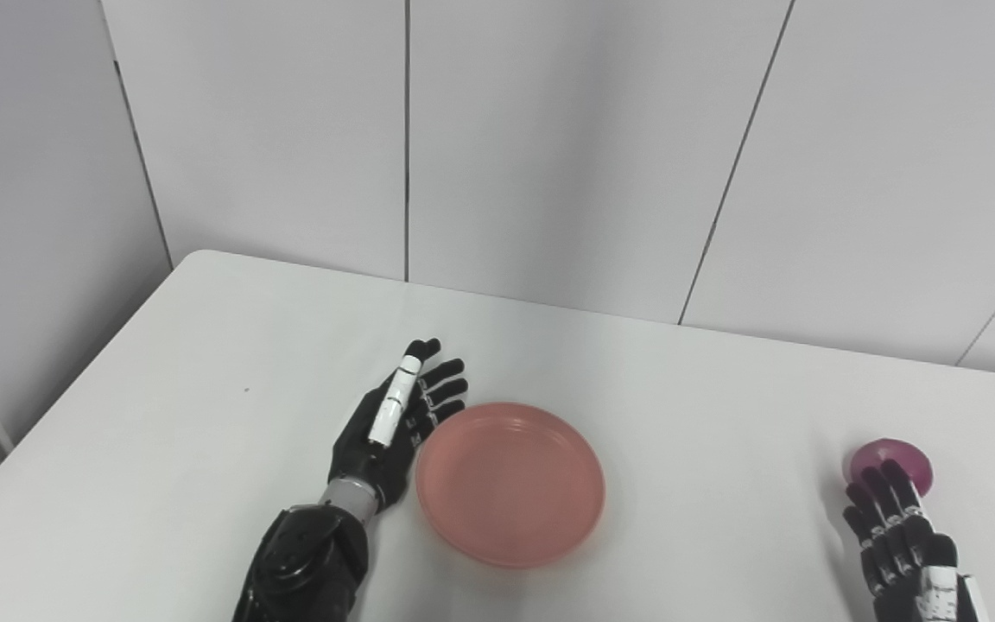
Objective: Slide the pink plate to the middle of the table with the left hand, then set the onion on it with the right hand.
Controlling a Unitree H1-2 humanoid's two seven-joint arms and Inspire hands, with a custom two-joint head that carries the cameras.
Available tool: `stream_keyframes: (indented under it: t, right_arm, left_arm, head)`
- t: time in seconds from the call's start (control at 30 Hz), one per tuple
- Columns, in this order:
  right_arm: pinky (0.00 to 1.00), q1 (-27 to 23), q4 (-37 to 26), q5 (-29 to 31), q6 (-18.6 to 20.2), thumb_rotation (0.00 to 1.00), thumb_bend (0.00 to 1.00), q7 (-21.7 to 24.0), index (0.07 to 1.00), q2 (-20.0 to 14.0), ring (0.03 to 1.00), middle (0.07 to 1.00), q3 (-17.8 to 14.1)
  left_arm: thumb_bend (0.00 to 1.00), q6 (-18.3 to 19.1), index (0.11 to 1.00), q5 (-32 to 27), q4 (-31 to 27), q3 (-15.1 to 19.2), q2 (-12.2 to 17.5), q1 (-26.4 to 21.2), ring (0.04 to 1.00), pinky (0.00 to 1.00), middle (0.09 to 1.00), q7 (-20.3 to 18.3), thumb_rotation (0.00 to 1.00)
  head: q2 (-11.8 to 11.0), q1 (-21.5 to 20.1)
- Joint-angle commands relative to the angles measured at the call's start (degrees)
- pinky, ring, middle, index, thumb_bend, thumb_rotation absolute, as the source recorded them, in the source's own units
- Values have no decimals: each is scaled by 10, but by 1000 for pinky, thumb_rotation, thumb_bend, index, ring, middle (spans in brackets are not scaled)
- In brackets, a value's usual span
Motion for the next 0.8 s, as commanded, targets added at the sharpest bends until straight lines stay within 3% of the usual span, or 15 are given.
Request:
stream_keyframes:
  t: [0.0, 0.23, 0.53, 0.67, 0.77]
  right_arm:
    - [965, 26, 25, 5, 7, 909, 859, -4, 963, 25, 947, 948, 13]
    - [997, 26, 22, 10, 11, 907, 853, -5, 970, 27, 958, 955, 15]
    - [966, 25, 22, 0, 1, 914, 849, -8, 971, 29, 944, 950, 20]
    - [943, 26, 18, -11, 0, 922, 851, -12, 966, 30, 932, 942, 23]
    - [931, 28, 4, -20, 13, 911, 877, -22, 956, 37, 931, 937, 30]
  left_arm:
    - [589, 5, 889, -5, -31, -6, -6, -8, 821, 824, 820, -5, 794]
    - [589, 14, 903, -1, -44, -14, -16, 2, 814, 830, 819, -6, 811]
    - [592, 12, 923, -5, -37, -13, -30, 3, 819, 846, 810, -3, 798]
    - [592, 10, 922, -8, -31, -4, -30, -3, 819, 844, 810, -2, 790]
    - [599, 3, 924, -16, -28, 8, -26, -8, 823, 840, 814, -5, 793]
  head:
    - [1, 0]
    - [2, -1]
    - [7, -17]
    - [12, -39]
    - [17, -79]
